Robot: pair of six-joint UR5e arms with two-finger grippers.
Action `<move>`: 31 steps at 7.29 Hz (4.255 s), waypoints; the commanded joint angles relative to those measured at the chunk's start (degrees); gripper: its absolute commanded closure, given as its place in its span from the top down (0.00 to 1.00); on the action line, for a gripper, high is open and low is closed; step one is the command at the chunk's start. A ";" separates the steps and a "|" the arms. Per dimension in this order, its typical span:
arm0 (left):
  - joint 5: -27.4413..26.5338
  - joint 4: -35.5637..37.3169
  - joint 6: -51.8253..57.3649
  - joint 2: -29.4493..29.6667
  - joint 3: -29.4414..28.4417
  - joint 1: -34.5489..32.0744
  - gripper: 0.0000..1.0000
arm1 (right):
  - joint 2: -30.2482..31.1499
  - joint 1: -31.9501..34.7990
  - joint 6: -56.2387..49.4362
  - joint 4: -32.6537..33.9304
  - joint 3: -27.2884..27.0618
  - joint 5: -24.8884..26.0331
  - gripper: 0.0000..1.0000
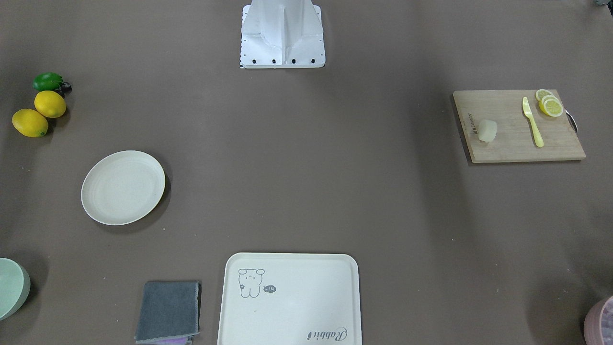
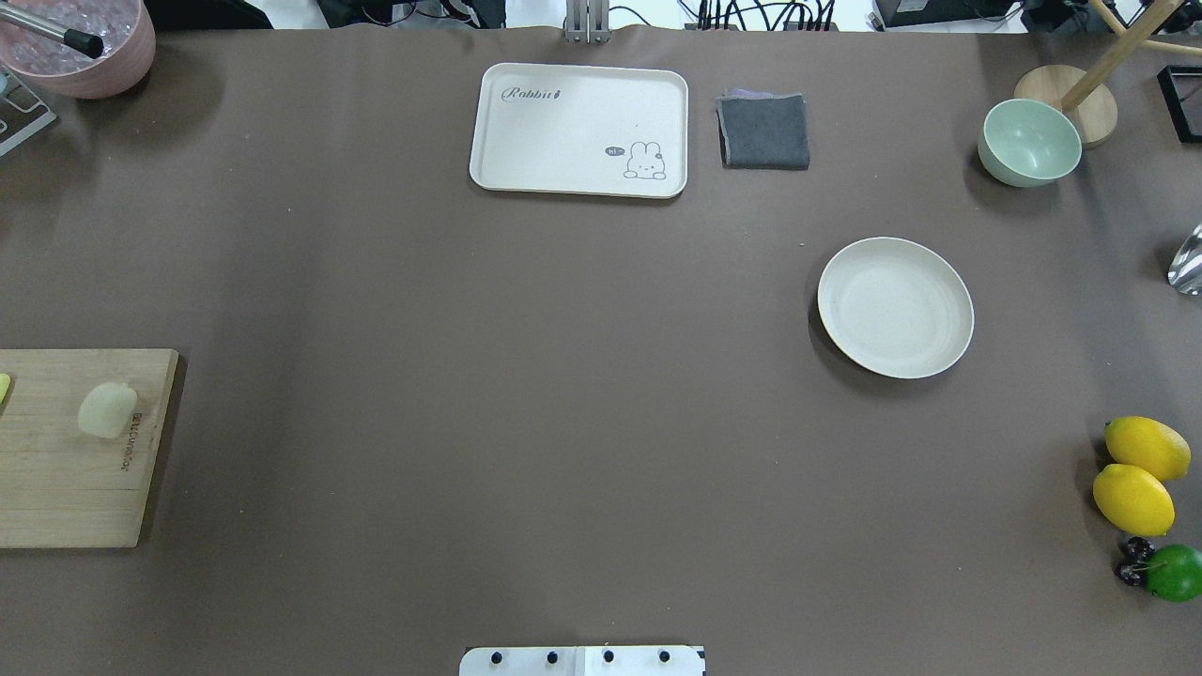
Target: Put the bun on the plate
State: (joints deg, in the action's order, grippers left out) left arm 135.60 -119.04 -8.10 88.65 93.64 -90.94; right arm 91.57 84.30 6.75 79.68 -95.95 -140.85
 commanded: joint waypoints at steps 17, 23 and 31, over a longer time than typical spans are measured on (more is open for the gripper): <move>-0.07 -3.39 -2.71 -0.49 -1.00 1.02 0.99 | -5.70 -30.78 43.70 -35.92 9.39 15.17 0.00; -0.07 -3.39 -2.88 -0.58 -0.30 0.94 0.99 | -11.38 -24.25 58.65 -35.91 2.71 1.81 0.00; -0.34 -3.48 -5.08 -0.41 -1.09 1.46 0.99 | -34.25 -58.72 74.64 -15.70 2.86 40.73 0.00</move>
State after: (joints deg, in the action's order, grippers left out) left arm 135.26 -122.52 -13.18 88.24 92.77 -89.61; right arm 60.33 27.25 81.03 63.50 -95.95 -102.73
